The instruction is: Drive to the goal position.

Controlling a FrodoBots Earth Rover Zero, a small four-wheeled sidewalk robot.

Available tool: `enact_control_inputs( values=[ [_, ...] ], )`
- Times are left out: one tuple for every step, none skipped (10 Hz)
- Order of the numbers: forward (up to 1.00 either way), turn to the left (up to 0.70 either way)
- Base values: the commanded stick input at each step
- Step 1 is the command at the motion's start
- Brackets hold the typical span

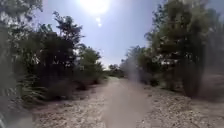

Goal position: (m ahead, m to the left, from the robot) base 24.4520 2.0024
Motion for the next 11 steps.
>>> enact_control_inputs(
  values=[
    [0.04, 0.04],
    [0.04, 0.04],
    [0.04, 0.04],
    [0.04, 0.04],
    [0.04, 0.04],
    [0.04, 0.04],
    [0.04, 0.04],
    [0.04, 0.04],
    [0.04, 0.04],
    [0.04, 0.04],
    [0.04, 0.04]
  ],
)
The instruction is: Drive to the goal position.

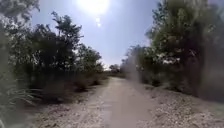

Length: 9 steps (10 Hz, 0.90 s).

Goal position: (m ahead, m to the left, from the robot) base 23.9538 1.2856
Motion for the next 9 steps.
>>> enact_control_inputs(
  values=[
    [0.04, 0.04],
    [0.04, 0.04],
    [0.04, 0.04],
    [0.04, 0.04],
    [0.04, 0.04],
    [0.04, 0.04],
    [0.04, 0.04],
    [0.04, 0.04],
    [0.04, 0.04]
  ],
)
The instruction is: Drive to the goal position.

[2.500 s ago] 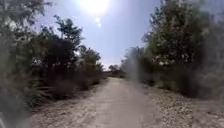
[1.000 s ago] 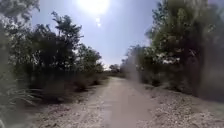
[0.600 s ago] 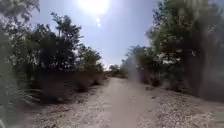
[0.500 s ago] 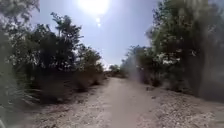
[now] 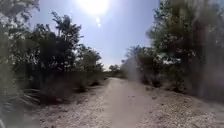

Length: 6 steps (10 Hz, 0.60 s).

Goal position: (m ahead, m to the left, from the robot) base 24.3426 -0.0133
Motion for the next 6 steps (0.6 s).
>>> enact_control_inputs(
  values=[
    [0.04, 0.04],
    [0.04, 0.04],
    [0.04, 0.04],
    [0.04, 0.04],
    [0.04, 0.04],
    [0.04, 0.04]
  ],
)
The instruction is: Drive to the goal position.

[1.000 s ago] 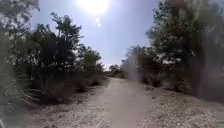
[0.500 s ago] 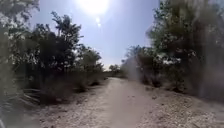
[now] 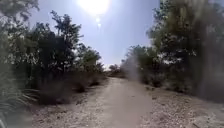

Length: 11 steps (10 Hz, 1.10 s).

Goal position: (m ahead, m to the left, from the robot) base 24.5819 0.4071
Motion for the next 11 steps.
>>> enact_control_inputs(
  values=[
    [0.04, 0.04],
    [0.04, 0.04],
    [0.04, 0.04],
    [0.04, 0.04],
    [0.04, 0.04],
    [0.04, 0.04],
    [0.04, 0.04],
    [0.04, 0.04],
    [0.04, 0.04],
    [0.04, 0.04],
    [0.04, 0.04]
  ],
)
